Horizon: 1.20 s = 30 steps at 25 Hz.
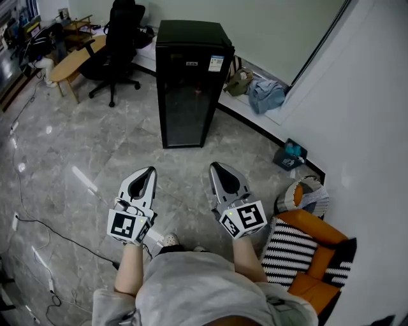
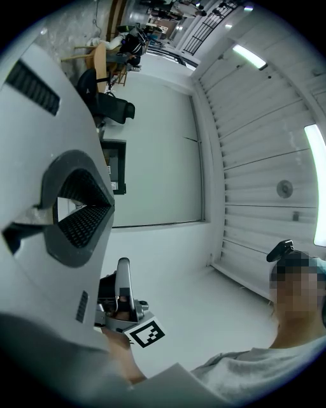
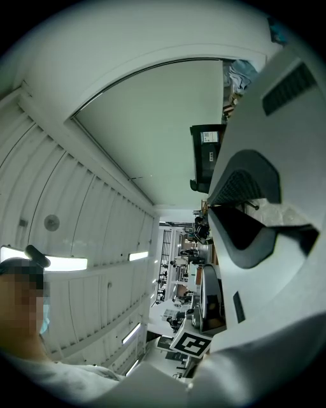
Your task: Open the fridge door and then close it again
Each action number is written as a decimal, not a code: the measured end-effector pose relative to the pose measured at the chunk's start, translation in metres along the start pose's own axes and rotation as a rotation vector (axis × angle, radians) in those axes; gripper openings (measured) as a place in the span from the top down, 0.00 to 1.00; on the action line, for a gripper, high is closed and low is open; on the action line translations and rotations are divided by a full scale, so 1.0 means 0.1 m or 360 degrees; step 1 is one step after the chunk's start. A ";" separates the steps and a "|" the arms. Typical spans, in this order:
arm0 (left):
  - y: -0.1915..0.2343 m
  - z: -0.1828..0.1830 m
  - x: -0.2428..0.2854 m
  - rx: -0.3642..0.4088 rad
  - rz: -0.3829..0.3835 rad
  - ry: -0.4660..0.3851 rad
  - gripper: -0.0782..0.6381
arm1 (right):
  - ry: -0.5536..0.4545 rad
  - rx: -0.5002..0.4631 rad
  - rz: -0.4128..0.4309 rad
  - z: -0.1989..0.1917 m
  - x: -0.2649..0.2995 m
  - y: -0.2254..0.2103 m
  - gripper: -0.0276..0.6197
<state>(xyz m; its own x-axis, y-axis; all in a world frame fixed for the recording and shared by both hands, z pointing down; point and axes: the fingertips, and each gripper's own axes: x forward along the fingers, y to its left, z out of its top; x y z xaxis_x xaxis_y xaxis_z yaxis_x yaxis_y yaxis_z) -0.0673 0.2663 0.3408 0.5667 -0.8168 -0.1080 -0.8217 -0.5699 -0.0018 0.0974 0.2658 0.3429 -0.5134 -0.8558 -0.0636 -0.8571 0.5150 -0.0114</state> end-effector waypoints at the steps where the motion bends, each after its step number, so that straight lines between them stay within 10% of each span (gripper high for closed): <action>1: 0.06 0.00 0.00 -0.0006 -0.0002 -0.0001 0.87 | -0.0001 0.0004 -0.0004 0.00 0.05 0.02 0.92; 14: 0.61 -0.07 0.16 -0.0035 -0.0045 0.0018 0.87 | -0.0008 0.0008 -0.0087 -0.08 0.50 0.08 0.92; 30: 1.05 -0.18 1.32 -0.0039 0.0048 -0.0022 0.87 | -0.0018 -0.0003 0.0029 -0.09 1.50 -0.83 0.92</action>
<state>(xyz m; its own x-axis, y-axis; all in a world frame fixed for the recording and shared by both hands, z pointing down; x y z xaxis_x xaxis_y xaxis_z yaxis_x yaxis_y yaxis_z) -0.0778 0.0970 0.3440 0.5408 -0.8323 -0.1215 -0.8365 -0.5474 0.0263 0.0916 0.0940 0.3435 -0.5282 -0.8458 -0.0751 -0.8478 0.5302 -0.0083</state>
